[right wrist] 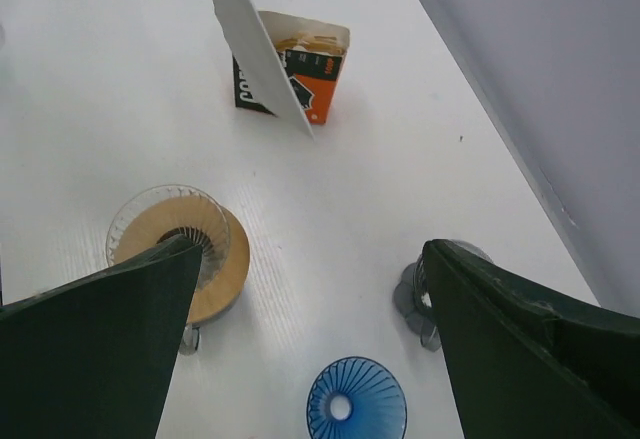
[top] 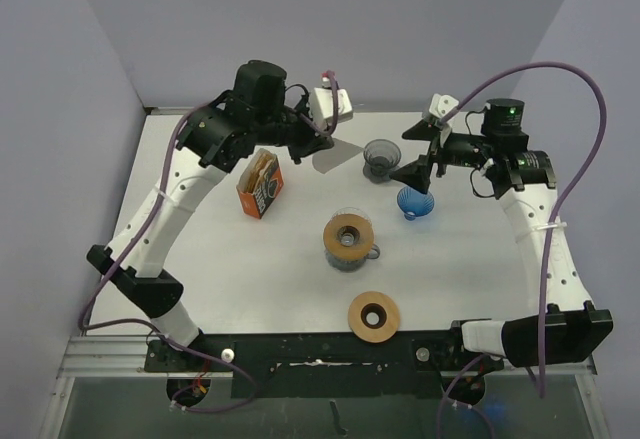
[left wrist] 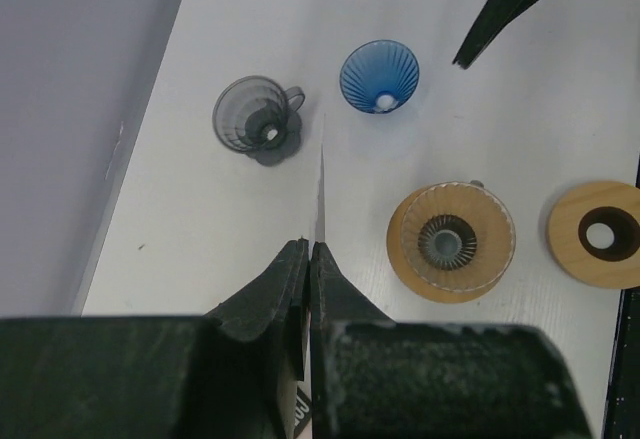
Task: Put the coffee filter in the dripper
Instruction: Place the coffee filter in the coffee dripper.
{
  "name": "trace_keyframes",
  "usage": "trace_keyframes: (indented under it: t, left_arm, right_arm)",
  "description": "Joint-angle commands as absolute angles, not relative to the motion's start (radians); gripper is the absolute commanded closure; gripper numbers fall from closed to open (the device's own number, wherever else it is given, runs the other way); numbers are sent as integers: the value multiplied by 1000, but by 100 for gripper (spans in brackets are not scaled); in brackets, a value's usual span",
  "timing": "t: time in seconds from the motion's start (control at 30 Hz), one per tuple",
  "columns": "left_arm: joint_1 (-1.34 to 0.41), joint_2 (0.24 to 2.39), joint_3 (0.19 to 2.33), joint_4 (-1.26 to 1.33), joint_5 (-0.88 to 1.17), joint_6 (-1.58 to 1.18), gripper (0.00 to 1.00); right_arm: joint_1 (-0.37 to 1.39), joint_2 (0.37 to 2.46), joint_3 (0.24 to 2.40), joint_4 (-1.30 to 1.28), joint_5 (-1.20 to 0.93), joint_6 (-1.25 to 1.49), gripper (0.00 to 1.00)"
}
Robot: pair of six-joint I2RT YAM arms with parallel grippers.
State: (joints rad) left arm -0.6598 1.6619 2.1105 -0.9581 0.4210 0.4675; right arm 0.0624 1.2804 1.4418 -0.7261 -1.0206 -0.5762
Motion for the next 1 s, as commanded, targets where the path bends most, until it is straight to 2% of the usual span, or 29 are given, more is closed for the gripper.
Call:
trace_keyframes:
  t: [0.0,0.27,0.43,0.97]
  left_arm:
    - [-713,1698,2182,-975,510,537,100]
    - [-755,1740,2201,-944,572,534,100]
    - [-768,1749,2205,-932,585,515,100]
    - [-798,1775,2215,-934,576,496,100]
  right_arm:
    - [97,1311,1516,-657,-1135,-542,3]
    - [156,1321,1483,-705,-1150,-587,22]
    - [169,1314,1453,-708,-1161,-583,39]
    - [184,1316,1390,-703,-1182,-582,60]
